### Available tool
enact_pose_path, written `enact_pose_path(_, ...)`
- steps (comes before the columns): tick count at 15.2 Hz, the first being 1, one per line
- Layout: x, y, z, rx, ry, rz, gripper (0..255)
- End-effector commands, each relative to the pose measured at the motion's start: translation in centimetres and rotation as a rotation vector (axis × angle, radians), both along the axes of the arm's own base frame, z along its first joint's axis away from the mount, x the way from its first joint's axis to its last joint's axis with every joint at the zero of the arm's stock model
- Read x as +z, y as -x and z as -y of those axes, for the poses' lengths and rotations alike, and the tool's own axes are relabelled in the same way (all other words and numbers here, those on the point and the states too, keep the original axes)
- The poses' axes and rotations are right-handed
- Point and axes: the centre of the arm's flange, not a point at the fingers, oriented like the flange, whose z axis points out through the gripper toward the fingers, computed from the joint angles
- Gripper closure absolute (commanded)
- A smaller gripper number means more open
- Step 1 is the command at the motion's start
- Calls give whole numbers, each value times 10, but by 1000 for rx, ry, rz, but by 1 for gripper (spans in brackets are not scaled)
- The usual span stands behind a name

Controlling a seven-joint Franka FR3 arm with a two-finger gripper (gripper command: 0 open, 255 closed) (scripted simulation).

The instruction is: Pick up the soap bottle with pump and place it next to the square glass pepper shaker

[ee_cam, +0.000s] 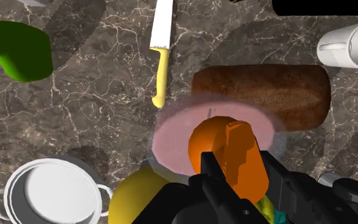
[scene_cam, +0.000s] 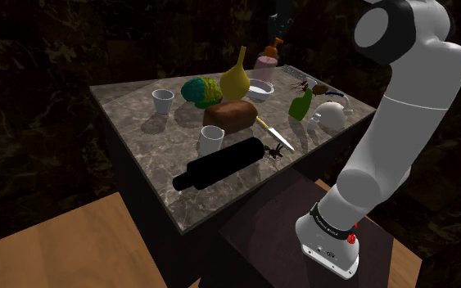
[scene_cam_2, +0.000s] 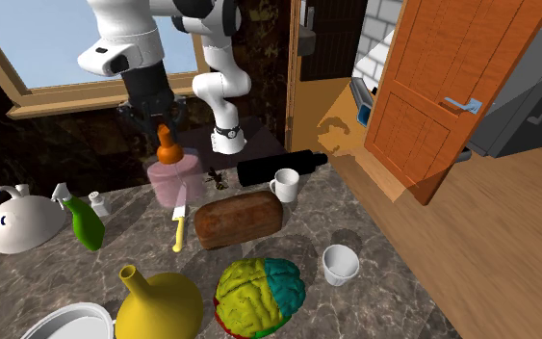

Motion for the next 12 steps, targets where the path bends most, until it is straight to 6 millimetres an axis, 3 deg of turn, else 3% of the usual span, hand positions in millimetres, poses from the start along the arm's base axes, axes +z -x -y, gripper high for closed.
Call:
enact_pose_path(1, 7, 18, 16, 1, 0, 0, 255)
enact_pose_path(12, 48, 119, 113, 1, 0, 0, 255)
